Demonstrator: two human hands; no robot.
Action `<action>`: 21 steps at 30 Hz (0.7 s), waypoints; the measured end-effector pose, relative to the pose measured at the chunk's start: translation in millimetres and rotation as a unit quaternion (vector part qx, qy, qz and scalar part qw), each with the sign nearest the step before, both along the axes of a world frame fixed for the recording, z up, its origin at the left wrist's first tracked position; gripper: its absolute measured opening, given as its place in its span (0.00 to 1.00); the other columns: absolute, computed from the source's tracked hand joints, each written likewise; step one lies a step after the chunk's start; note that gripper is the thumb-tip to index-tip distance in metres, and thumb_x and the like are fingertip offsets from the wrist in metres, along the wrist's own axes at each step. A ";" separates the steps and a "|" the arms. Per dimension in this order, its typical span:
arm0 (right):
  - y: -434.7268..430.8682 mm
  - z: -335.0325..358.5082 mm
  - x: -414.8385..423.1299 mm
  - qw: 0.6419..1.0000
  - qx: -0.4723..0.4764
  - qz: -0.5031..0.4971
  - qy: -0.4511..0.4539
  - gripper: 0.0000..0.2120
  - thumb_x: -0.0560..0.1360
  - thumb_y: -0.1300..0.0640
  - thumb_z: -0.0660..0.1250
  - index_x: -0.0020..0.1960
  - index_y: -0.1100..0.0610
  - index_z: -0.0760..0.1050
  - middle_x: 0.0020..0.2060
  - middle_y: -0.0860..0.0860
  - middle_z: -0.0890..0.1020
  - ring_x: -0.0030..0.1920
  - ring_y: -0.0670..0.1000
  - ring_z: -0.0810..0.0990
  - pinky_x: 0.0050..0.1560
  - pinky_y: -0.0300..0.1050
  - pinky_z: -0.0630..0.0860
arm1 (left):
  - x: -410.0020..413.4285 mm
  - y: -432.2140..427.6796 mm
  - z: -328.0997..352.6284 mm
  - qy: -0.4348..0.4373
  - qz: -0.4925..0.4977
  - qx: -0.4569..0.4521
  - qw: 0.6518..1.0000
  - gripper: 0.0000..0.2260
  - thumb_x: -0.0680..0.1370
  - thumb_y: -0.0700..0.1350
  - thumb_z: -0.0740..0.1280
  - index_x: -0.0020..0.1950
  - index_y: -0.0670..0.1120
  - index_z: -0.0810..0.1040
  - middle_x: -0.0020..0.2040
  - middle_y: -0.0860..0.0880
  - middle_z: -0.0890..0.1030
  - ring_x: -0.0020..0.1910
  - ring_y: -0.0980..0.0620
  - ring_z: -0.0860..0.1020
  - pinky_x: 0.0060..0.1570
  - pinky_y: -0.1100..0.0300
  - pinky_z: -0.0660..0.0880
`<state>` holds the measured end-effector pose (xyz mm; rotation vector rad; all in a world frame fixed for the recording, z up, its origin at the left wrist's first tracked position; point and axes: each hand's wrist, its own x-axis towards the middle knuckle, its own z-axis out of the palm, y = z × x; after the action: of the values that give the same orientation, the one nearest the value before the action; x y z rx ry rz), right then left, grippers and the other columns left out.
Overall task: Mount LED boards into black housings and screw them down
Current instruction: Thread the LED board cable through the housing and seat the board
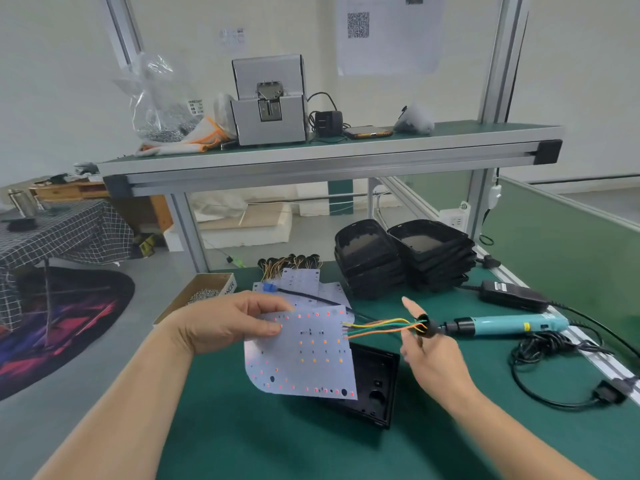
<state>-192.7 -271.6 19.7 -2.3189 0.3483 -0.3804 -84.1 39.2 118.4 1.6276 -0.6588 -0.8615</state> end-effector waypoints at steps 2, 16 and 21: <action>-8.3 2.8 -0.6 0.984 -0.163 -0.018 0.076 0.29 0.84 0.49 0.53 0.80 0.35 0.43 0.49 0.53 0.84 0.45 0.60 0.81 0.45 0.50 0.73 | 7.3 11.3 -3.1 0.018 -0.007 -0.009 1.000 0.16 0.76 0.38 0.71 0.64 0.39 0.79 0.62 0.40 0.81 0.58 0.46 0.80 0.60 0.55 0.77; 30.2 97.8 14.5 0.920 -0.096 0.166 -0.342 0.18 0.78 0.73 0.58 0.59 0.62 0.81 0.46 0.50 0.74 0.38 0.49 0.76 0.45 0.36 0.72 | -3.7 -57.6 -46.4 0.260 0.191 -0.295 0.899 0.16 0.78 0.39 0.61 0.62 0.38 0.81 0.61 0.39 0.81 0.46 0.41 0.84 0.50 0.50 0.83; 50.7 124.9 30.8 0.922 -0.005 0.180 -0.342 0.13 0.82 0.70 0.57 0.52 0.59 0.79 0.38 0.51 0.78 0.39 0.46 0.77 0.46 0.34 0.71 | -14.0 -91.0 -35.9 0.256 0.111 -0.240 0.930 0.18 0.85 0.47 0.56 0.46 0.44 0.84 0.65 0.32 0.76 0.56 0.34 0.81 0.44 0.52 0.81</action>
<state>-161.9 -220.9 144.6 -2.0384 -0.4164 -0.9558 -98.1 -51.8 82.5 0.9565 -0.2735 -0.8314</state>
